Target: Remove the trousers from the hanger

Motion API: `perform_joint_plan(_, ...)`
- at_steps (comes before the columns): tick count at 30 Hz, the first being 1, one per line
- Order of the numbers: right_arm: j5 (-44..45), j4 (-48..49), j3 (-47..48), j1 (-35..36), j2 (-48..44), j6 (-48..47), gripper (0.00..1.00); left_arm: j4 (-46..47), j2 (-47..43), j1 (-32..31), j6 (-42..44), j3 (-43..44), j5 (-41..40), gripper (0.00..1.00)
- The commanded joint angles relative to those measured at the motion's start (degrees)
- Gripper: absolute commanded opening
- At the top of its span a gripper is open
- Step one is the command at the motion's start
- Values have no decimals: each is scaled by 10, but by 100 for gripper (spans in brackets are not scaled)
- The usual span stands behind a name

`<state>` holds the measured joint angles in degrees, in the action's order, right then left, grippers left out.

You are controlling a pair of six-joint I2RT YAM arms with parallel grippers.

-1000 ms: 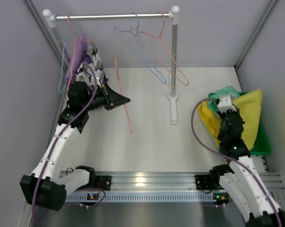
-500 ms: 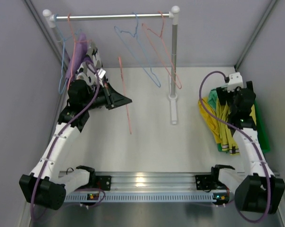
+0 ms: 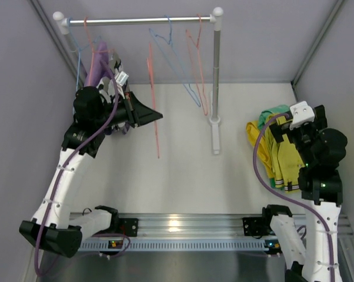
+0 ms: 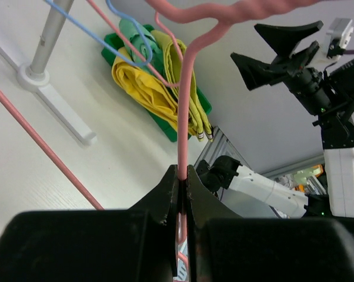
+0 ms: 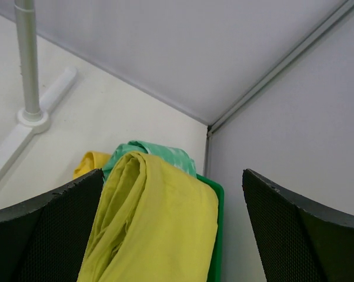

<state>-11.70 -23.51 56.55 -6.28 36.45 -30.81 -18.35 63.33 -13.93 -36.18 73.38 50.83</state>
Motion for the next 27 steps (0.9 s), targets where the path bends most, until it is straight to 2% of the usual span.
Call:
perform_joint_plan(1,-53,-67,51,-3,8,15,99,8,27,-1,4,57,-19,0)
perform_joint_plan(4,-65,-70,80,-3,21,41,99,-13,54,0,-9,98,-49,0)
perform_joint_plan(11,-86,-73,138,-3,59,116,99,-16,152,0,-9,213,-48,0)
perform_joint_plan(19,-91,-79,175,-3,78,151,100,-5,258,19,-53,334,-60,0)
perform_joint_plan(22,-90,-79,176,-3,75,160,99,19,288,41,-95,344,-64,0)
perform_joint_plan(27,-88,-76,179,-3,76,171,99,39,326,57,-110,367,-63,0)
